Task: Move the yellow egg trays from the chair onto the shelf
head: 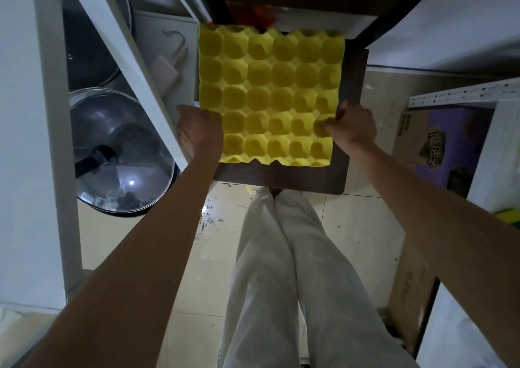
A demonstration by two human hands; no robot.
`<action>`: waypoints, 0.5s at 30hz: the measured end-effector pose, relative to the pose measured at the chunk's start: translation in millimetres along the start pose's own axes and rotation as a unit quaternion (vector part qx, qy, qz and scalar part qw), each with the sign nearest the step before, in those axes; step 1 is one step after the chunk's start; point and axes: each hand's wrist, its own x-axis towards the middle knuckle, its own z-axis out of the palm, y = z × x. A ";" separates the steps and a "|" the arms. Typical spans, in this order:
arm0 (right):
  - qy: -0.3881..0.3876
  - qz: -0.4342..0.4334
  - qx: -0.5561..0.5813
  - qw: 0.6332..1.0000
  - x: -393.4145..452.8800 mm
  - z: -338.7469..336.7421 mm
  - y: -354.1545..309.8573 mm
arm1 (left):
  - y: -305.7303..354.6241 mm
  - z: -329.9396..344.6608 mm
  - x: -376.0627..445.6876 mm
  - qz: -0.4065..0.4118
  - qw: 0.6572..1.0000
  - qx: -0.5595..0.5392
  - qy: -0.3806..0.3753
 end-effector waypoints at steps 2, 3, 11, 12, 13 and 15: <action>-0.009 -0.006 0.007 1.000 -1.2 -0.9 -0.3 | 3.3 -1.1 -4.3 0.003 1.000 -0.025 0.014; -0.013 -0.009 0.015 1.000 -1.9 -1.2 0.0 | 3.9 -1.9 -6.1 0.004 0.999 -0.031 0.018; -0.034 -0.021 0.084 0.996 -18.6 -3.4 14.0 | 5.2 -16.9 -15.6 0.001 0.998 -0.052 0.029; -0.037 -0.022 0.096 0.994 -20.8 -4.0 14.6 | 5.7 -18.0 -16.7 -0.001 0.998 -0.049 0.027; -0.040 -0.025 0.111 0.993 -22.5 -4.3 15.0 | 5.4 -18.6 -17.4 -0.002 0.999 -0.047 0.025; -0.047 -0.029 0.155 0.986 -23.5 -4.2 15.1 | 3.1 -19.0 -19.3 -0.006 0.999 -0.045 0.028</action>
